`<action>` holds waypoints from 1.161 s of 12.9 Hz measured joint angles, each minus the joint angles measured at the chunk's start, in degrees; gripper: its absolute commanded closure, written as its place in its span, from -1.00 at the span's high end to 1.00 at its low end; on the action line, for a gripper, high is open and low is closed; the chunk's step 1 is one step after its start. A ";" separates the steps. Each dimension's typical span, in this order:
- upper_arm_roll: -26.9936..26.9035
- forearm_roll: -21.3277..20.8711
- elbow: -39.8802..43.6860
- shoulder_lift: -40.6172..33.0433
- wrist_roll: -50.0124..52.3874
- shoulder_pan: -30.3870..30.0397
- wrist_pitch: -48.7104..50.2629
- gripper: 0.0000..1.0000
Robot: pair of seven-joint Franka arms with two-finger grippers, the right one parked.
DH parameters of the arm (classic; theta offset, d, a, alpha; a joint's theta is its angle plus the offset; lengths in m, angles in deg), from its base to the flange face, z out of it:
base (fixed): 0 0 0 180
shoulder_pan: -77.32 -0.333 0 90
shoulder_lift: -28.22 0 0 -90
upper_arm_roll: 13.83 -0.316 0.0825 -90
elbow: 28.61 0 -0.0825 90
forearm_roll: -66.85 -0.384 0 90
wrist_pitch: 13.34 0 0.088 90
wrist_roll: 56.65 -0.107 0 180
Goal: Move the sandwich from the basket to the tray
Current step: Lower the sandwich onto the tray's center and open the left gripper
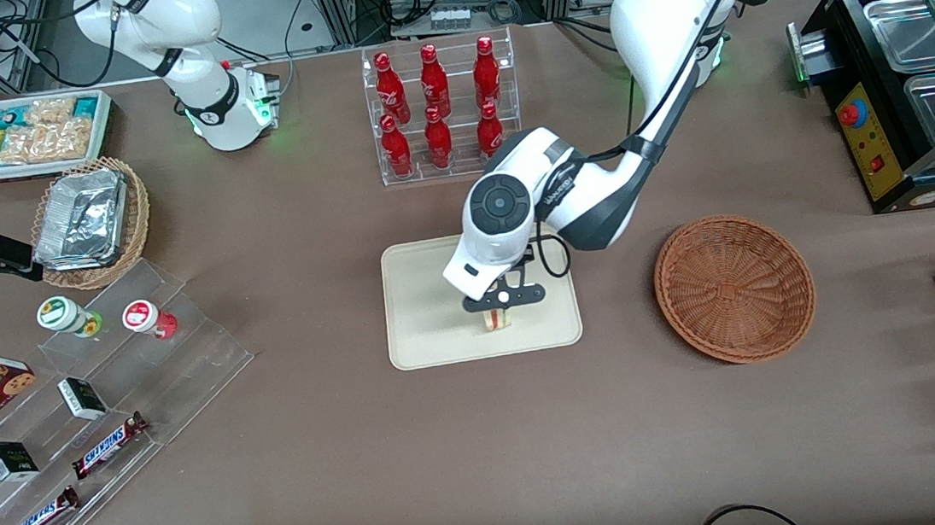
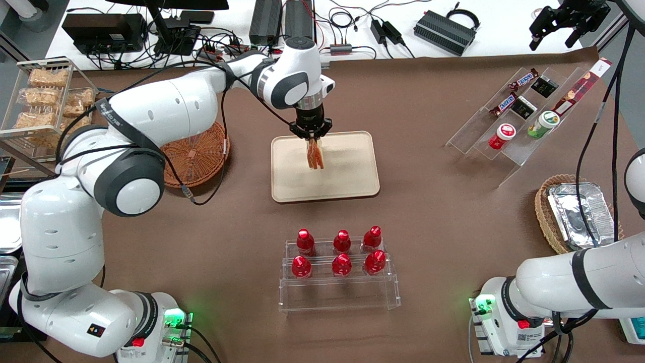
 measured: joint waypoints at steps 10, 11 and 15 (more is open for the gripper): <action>-0.20 -4.68 0.07 4.99 4.75 3.94 -3.62 -0.98; -0.20 -4.70 0.07 5.27 4.85 4.17 -3.78 0.04; -0.24 -4.94 0.08 5.85 4.92 4.45 -4.93 0.99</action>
